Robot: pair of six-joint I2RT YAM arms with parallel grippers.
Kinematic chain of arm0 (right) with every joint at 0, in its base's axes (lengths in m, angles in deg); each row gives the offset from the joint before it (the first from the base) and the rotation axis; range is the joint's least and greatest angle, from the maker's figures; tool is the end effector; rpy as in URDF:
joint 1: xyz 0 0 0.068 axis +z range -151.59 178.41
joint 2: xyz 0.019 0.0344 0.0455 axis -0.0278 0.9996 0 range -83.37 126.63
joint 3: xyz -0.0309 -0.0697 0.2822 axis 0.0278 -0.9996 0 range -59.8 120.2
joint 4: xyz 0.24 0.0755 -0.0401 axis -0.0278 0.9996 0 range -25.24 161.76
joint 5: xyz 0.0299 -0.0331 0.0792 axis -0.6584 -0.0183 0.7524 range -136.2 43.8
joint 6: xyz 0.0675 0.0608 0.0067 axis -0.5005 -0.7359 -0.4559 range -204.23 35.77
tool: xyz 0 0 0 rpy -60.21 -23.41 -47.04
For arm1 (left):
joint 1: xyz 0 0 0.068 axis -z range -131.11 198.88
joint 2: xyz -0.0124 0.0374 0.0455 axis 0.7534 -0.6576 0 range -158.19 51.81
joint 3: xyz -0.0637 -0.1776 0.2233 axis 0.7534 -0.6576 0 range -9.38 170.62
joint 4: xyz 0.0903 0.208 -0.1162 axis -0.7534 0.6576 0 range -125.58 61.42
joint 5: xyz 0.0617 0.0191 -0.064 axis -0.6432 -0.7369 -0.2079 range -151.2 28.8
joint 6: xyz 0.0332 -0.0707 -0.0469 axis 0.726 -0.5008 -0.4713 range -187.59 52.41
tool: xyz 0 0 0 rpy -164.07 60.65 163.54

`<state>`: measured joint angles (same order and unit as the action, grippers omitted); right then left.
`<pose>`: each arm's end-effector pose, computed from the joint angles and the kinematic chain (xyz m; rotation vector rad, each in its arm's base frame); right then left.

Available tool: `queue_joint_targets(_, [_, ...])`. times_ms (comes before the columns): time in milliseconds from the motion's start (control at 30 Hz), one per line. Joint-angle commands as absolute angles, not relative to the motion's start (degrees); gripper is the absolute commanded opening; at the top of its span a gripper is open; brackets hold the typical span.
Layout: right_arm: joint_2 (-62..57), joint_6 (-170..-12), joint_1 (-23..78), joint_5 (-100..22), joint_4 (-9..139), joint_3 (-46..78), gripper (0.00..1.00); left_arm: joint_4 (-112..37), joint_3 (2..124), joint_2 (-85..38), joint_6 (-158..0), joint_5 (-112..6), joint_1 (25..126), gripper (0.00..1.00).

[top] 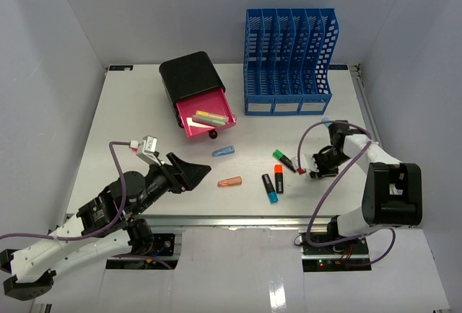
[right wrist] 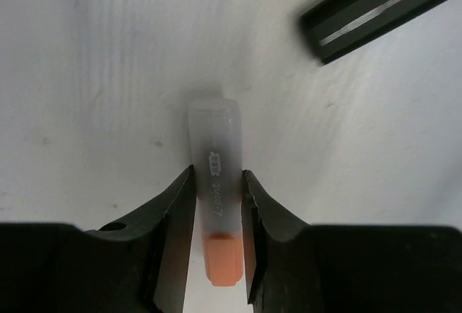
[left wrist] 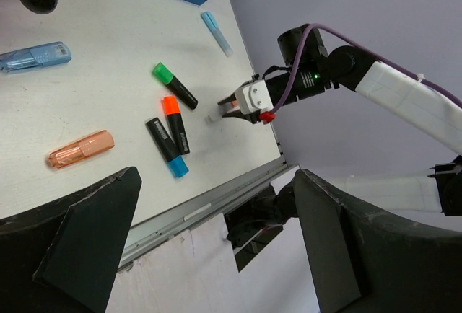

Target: Organize the desk

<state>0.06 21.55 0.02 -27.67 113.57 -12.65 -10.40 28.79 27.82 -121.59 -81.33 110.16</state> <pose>0.2268 0.0323 0.1526 -2.2911 1.6586 0.1876 0.0843 -0.0955 0.3167 -0.1553 1.8929 -1.1299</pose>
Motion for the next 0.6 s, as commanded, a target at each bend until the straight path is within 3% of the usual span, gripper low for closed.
queue_joint_targets(0, [-3.06, -3.14, 11.66, -22.21, 107.62, -2.65, 0.08, -10.7, 31.64, 28.28, -120.66, -81.89, 110.06, 0.98])
queue_joint_targets(200, [2.27, -35.52, 30.57, -27.98, 102.2, 16.18, 0.08, -10.69, 32.94, 29.21, -120.13, -82.55, 110.13, 0.98])
queue_joint_targets(567, [27.14, -57.06, 42.05, -32.48, 103.96, 56.8, 0.08, -10.35, 32.91, 31.84, -120.58, -83.15, 110.06, 0.98])
